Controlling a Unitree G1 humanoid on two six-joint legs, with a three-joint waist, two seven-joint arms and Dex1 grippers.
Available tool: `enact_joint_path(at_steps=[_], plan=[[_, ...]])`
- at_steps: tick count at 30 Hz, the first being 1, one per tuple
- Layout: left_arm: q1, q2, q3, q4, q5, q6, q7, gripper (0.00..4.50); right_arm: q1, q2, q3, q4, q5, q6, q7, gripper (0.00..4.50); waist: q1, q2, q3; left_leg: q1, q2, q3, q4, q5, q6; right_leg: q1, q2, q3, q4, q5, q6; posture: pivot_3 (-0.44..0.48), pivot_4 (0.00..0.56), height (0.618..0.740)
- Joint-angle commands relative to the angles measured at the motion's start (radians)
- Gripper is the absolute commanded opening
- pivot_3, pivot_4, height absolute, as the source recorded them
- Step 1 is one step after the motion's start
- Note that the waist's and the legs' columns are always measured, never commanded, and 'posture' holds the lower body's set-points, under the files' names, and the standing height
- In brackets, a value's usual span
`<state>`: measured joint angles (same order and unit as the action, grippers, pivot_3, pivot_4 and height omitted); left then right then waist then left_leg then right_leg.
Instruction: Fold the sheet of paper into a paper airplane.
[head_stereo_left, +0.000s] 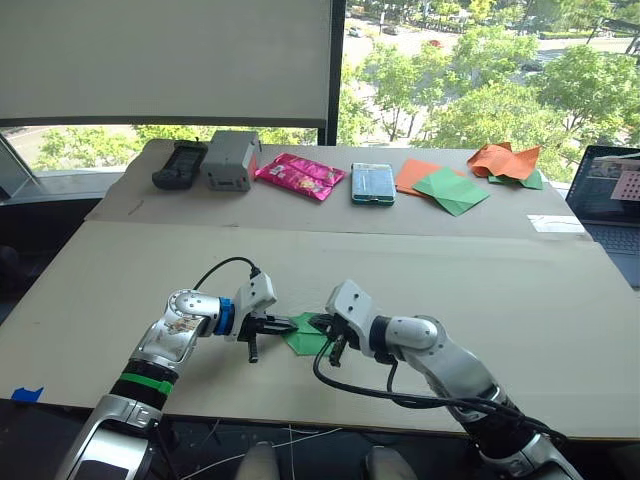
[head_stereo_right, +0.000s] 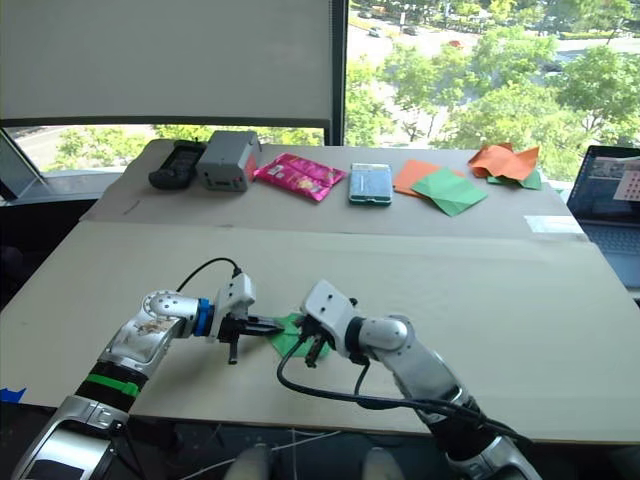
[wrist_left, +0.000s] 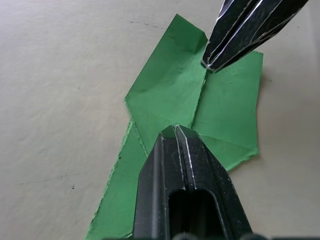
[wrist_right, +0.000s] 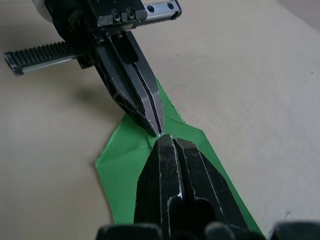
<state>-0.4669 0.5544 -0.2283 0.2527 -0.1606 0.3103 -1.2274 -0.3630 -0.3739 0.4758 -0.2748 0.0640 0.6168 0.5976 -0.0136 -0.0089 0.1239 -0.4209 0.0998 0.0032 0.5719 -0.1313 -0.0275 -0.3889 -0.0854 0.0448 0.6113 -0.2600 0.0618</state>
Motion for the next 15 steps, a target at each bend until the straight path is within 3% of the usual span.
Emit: enact_joint_path(at_steps=[1, 15], plan=[[-0.004, 0.004, -0.002, -0.017, 0.001, 0.008, 0.006, 0.0, 0.003, 0.02, 0.015, 0.019, -0.033, -0.035, -0.017, 0.05, 0.0, 0.0, 0.0, 0.0, 0.0, 0.0, 0.0, 0.0, 0.0, 0.0, 0.0, 0.0, 0.0, 0.0, 0.0, 0.0, 0.15, 0.72], [-0.009, 0.007, 0.0, -0.015, 0.005, 0.009, 0.016, 0.0, 0.028, 0.025, 0.027, 0.115, -0.095, 0.101, -0.033, 0.05, 0.0, -0.001, -0.002, 0.001, 0.0, 0.0, 0.0, 0.0, 0.0, 0.0, 0.0, 0.0, 0.0, 0.0, 0.0, 0.0, 0.15, 0.72]])
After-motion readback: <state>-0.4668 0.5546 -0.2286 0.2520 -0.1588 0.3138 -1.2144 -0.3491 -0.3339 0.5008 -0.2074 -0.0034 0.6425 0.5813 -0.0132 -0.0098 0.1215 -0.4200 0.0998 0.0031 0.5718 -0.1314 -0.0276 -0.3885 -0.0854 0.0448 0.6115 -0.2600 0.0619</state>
